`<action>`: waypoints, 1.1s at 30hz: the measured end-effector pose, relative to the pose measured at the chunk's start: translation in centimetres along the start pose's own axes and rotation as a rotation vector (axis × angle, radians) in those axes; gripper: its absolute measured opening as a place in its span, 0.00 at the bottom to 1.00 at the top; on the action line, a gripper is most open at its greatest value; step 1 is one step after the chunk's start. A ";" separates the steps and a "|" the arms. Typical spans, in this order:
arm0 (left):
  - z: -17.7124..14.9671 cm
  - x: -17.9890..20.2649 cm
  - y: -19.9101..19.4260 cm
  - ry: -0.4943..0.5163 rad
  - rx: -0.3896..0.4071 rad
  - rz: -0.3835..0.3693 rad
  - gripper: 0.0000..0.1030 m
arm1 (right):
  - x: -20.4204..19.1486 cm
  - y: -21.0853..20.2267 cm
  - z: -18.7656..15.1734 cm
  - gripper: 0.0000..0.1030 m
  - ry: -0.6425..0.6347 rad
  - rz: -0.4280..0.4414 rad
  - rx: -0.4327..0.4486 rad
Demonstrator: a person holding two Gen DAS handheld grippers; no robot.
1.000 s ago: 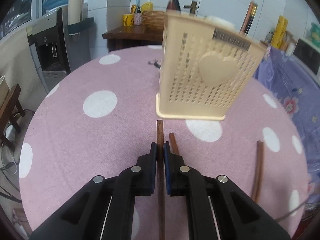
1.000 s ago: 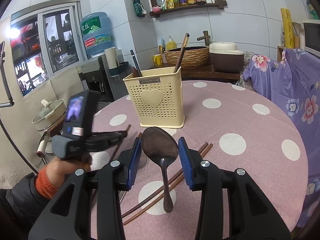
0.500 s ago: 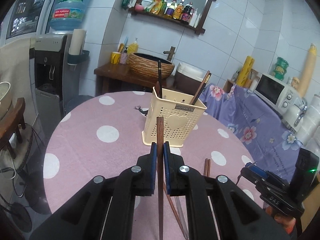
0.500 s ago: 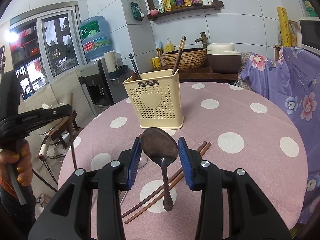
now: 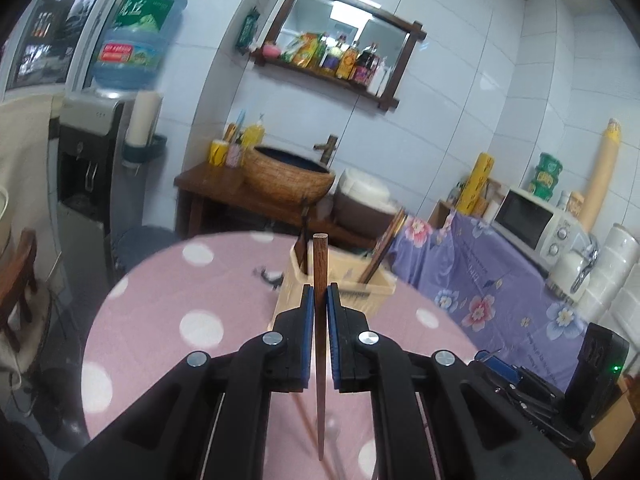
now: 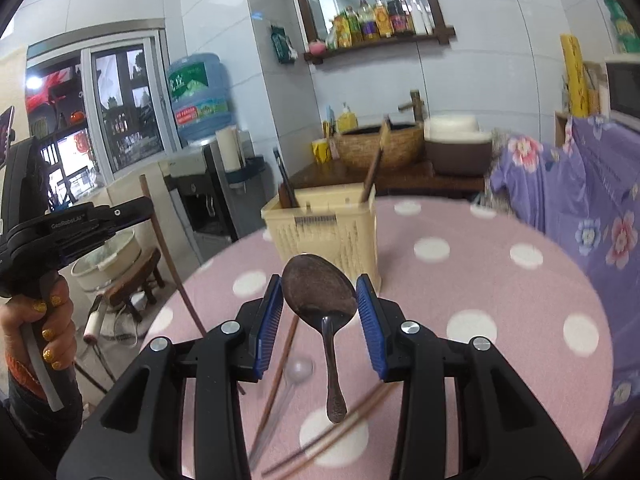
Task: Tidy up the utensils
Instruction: 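Lower the metal spoon into the cream holder with the right tool while the left tool drops its chopstick in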
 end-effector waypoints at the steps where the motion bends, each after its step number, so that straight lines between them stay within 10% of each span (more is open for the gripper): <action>1: 1.5 0.5 0.2 0.006 0.024 -0.001 0.08 | -0.1 0.2 1.7 0.37 -0.006 -0.005 0.026; 12: 13.6 5.4 4.9 0.098 0.234 0.057 0.08 | 0.3 7.0 17.7 0.37 -0.009 -0.122 0.207; 33: 1.7 -0.8 13.8 0.096 0.039 0.138 0.08 | 2.7 17.4 4.8 0.38 -0.025 -0.212 0.002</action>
Point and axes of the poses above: each gripper's, at about its wrist camera, not at the fingertips, and y roughly the way its jaws point, x to its right, z to its top, the point moved 7 cm from there along y, roughly the way its jaws point, and after that the axes turned 5 degrees about -y, right-handed, at the moved point
